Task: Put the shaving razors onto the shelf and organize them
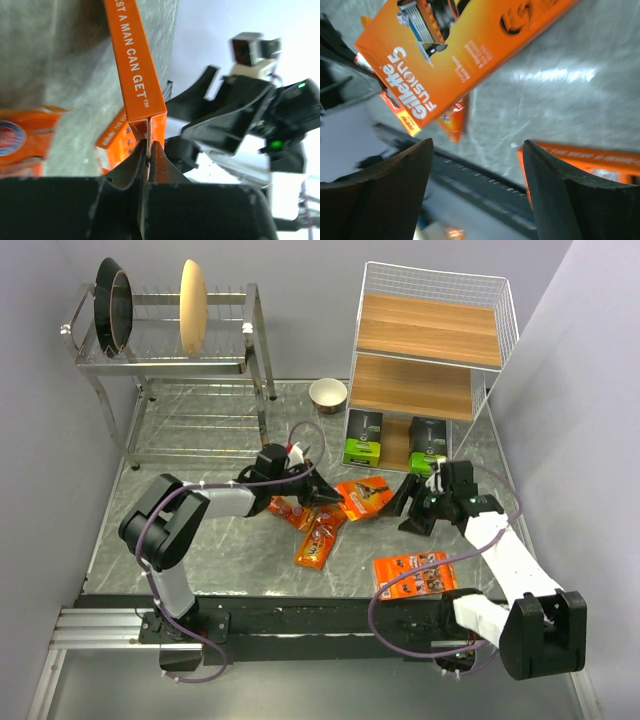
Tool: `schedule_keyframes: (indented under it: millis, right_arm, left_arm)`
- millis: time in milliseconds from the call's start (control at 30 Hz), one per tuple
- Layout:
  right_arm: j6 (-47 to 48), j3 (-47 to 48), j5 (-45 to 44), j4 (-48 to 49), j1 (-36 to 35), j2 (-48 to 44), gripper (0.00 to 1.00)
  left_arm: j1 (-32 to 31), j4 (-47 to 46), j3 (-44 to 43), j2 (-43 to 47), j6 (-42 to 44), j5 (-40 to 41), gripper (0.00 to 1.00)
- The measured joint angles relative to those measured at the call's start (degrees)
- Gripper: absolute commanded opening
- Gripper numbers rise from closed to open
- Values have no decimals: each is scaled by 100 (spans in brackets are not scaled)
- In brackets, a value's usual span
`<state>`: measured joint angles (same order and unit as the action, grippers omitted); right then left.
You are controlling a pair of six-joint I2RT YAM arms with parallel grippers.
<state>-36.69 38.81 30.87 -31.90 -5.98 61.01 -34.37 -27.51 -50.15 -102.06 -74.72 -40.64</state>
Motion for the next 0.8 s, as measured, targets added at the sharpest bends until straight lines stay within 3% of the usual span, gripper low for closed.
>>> schedule_keyframes:
  millis: [300, 467, 567, 700, 800]
  right_arm:
    - [-1947, -1154, 782, 1226, 354, 354, 72]
    - [-2312, -1198, 817, 1338, 485, 356, 56]
    - [-2350, -1224, 800, 1351, 560, 345, 48]
    - [-2240, -1279, 737, 1408, 577, 186, 47]
    - [-2166, -1357, 708, 1440, 581, 22, 56]
  left_arm:
    - [-745, 348, 0, -153, -1198, 496, 1]
    - [-887, 667, -70, -313, -1462, 651, 1]
    - [-914, 780, -227, -374, -1499, 734, 8]
    - [-918, 850, -400, -391, -1493, 754, 19]
    - [-968, 1014, -417, -396, -1506, 748, 2]
